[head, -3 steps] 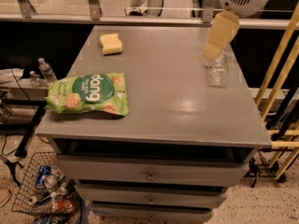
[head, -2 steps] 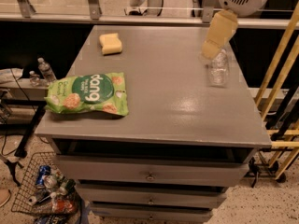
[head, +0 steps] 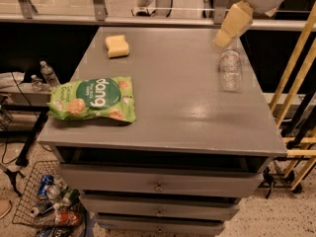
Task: Place water bottle upright
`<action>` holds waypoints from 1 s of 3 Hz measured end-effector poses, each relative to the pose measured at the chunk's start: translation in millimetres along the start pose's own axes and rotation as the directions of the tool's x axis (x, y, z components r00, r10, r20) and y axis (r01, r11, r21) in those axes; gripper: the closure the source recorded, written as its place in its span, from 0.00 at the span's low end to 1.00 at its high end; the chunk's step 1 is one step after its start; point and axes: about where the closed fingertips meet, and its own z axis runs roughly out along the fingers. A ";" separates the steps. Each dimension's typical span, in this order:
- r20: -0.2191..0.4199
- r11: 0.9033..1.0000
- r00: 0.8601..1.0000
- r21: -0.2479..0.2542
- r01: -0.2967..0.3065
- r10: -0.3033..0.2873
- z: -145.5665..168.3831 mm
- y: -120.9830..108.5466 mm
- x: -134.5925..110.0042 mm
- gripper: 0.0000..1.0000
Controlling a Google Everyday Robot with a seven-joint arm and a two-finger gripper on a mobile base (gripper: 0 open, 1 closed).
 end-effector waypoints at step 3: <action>-0.065 0.895 0.906 -0.143 -0.423 0.417 72.7 -30.7 3.2 0.00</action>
Offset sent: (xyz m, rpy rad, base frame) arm 0.0337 -0.0374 -0.0574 0.3208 0.1740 -0.4388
